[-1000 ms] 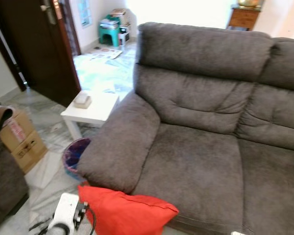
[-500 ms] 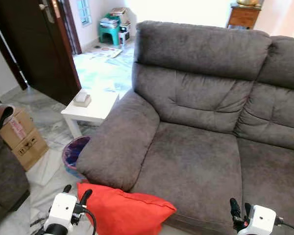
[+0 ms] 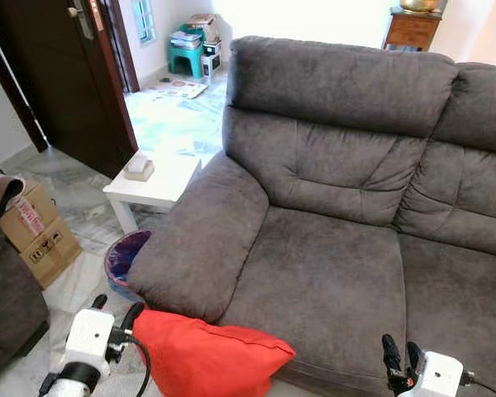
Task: Move the pillow to the sofa from floor
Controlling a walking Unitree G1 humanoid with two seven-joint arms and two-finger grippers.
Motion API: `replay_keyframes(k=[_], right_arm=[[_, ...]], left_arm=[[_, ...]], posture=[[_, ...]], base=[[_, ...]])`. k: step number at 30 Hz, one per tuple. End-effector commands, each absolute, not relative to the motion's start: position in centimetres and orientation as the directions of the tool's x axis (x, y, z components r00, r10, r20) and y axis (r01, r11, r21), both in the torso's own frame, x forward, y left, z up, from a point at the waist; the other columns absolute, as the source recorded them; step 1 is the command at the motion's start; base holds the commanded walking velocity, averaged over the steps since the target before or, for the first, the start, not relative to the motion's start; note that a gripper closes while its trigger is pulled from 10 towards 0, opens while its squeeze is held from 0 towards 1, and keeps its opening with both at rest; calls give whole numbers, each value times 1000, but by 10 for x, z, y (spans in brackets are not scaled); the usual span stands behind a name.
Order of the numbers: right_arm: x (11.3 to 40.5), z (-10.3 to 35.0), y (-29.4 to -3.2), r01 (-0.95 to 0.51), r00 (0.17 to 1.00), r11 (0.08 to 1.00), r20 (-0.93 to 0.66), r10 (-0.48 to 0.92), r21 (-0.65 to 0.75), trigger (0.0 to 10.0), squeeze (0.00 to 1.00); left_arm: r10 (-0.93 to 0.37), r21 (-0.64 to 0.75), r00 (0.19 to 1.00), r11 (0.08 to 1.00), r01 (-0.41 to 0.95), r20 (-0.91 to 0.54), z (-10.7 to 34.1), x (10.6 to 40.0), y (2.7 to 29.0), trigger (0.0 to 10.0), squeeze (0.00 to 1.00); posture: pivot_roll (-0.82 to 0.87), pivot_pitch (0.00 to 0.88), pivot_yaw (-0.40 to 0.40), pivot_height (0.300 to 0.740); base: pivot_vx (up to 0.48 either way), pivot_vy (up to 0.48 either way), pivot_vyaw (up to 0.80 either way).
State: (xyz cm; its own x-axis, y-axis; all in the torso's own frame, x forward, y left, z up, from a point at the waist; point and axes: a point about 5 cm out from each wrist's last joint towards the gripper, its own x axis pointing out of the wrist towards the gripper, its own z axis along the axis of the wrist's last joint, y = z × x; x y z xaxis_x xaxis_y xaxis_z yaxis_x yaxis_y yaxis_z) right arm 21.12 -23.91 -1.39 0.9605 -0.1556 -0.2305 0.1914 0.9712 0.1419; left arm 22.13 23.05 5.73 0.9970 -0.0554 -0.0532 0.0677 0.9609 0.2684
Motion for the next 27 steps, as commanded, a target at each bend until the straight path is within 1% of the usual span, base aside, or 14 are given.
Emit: replay_keyframes(k=[1, 11, 12, 13, 14, 18, 19, 20, 21, 24, 25, 26, 27], right_arm=[[210, -14, -240, 187, 959, 973, -241, -151, 136, 10000, 1000], [210, -13, -238, 178, 962, 972, -234, -140, 154, 10000, 1000], [212, -12, -238, 174, 962, 975, -236, -138, 139, 10000, 631], [212, -12, -238, 174, 962, 975, -236, -138, 139, 10000, 631], [213, -11, -238, 179, 961, 974, -237, -143, 139, 10000, 0], [216, -12, -236, 180, 960, 973, -241, -142, 142, 10000, 0], [216, -12, -235, 176, 960, 974, -242, -138, 144, 10000, 0], [216, -12, -233, 169, 961, 975, -243, -130, 147, 10000, 0], [216, -13, -232, 169, 962, 975, -242, -129, 148, 10000, 0], [214, -13, -231, 172, 961, 973, -245, -131, 152, 10000, 0], [214, -14, -231, 172, 961, 973, -245, -131, 152, 10000, 0], [214, -14, -231, 172, 960, 973, -246, -131, 152, 10000, 0], [213, -15, -230, 173, 958, 973, -254, -132, 149, 10000, 0]], left_arm=[[-83, 262, 991, 959, 109, -108, 49, 220, 228, 10000, 0], [-101, 237, 989, 963, 125, -109, 51, 223, 224, 10000, 0], [-109, 231, 988, 964, 131, -105, 52, 224, 222, 10000, 0], [-109, 231, 988, 964, 131, -105, 52, 224, 222, 10000, 0], [-112, 229, 988, 964, 134, -106, 53, 225, 221, 10000, 0], [-116, 229, 987, 964, 138, -108, 52, 226, 221, 10000, 0], [-118, 232, 987, 962, 141, -108, 52, 226, 221, 10000, 102], [-124, 234, 986, 961, 147, -109, 52, 226, 220, 10000, 616], [-131, 233, 985, 960, 154, -110, 52, 226, 220, 10000, 1000], [-149, 232, 982, 958, 172, -112, 52, 227, 217, 10000, 1000], [-149, 234, 983, 957, 171, -110, 52, 227, 216, 10000, 651], [-149, 236, 983, 957, 171, -109, 52, 227, 216, 10000, 0], [-147, 238, 983, 957, 169, -108, 53, 228, 216, 10000, 0]], posture=[[87, 0, -5, 740], [91, 0, -15, 740], [96, 2, -14, 740], [96, 2, -14, 740], [100, 7, -15, 740], [101, 9, -17, 740], [101, 7, -19, 740], [101, 7, -19, 740], [100, 11, -15, 740], [100, 12, -13, 740], [100, 14, -12, 740], [100, 14, -12, 740], [100, 16, -11, 740]], base=[[0, 0, 0], [0, 0, 0], [0, 0, 0], [0, 0, 0], [0, 0, 0], [0, 0, 0], [0, 0, 0], [0, 0, 0], [0, 0, 0], [0, 0, 0], [0, 0, 0], [0, 0, 0], [0, 0, 0]])
